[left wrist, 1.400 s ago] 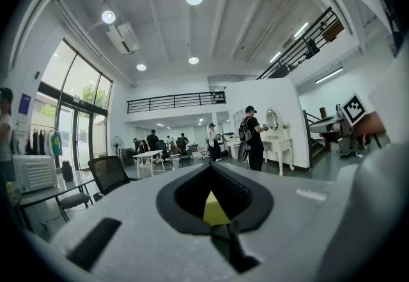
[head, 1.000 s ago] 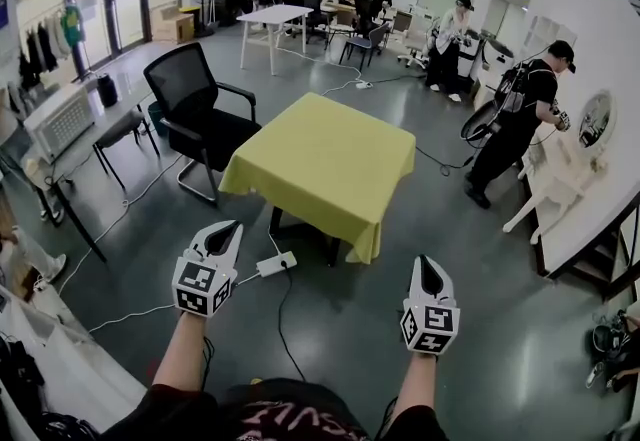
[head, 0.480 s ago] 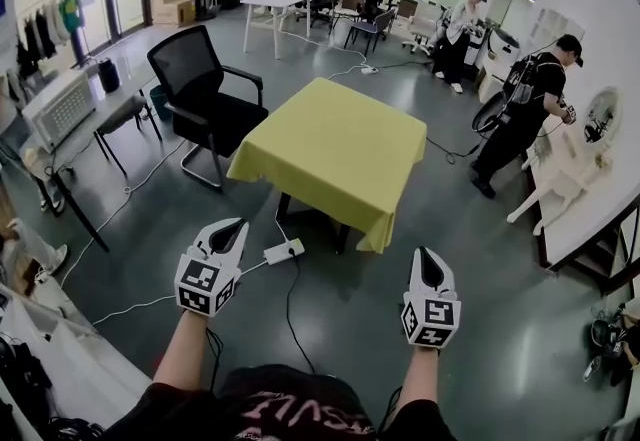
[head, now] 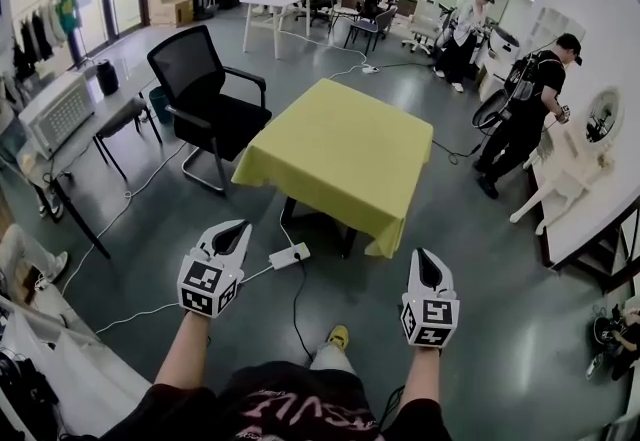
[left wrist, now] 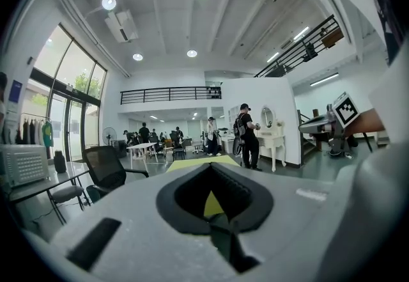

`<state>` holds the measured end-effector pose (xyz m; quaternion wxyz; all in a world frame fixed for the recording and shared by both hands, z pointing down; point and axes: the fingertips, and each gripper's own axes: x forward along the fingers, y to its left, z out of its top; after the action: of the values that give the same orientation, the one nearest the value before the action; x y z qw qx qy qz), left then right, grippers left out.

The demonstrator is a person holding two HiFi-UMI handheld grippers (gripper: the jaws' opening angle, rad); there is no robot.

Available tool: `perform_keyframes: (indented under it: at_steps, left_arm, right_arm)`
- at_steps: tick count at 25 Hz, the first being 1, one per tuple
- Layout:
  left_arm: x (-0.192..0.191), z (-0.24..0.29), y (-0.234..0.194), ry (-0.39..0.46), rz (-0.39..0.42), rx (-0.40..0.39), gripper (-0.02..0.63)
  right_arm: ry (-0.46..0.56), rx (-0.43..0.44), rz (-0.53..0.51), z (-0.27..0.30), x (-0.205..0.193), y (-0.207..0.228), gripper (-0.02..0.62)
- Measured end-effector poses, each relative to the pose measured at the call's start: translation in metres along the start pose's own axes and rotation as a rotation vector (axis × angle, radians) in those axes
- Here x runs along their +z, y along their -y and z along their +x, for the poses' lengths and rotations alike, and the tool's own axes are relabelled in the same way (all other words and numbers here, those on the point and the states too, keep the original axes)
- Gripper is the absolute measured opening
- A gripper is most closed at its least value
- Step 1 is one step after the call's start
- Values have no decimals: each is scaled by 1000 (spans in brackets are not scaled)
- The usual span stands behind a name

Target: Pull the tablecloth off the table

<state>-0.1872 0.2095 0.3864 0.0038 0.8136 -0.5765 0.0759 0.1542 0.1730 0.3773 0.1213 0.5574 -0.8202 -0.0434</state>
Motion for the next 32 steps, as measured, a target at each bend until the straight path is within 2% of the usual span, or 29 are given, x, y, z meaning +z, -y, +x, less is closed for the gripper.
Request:
perform_keyframes:
  at_steps: [4, 10, 14, 23, 32]
  left_arm:
    - [-6, 26, -7, -2, -21, -11, 6]
    - [-12, 87, -15, -34, 10, -21, 6]
    - [-6, 147, -34, -55, 21, -1, 5]
    - [20, 312, -61, -78, 57, 23, 6]
    - [24, 404, -59, -121, 73, 6, 6]
  right_arm:
    - [-2, 9, 6, 25, -5, 6, 3]
    - [-9, 17, 41, 88, -21, 33, 3]
    - [-6, 40, 45, 153, -21, 61, 3]
    - [4, 66, 72, 304, -20, 155, 3]
    - [-11, 89, 86, 378, -28, 207, 4]
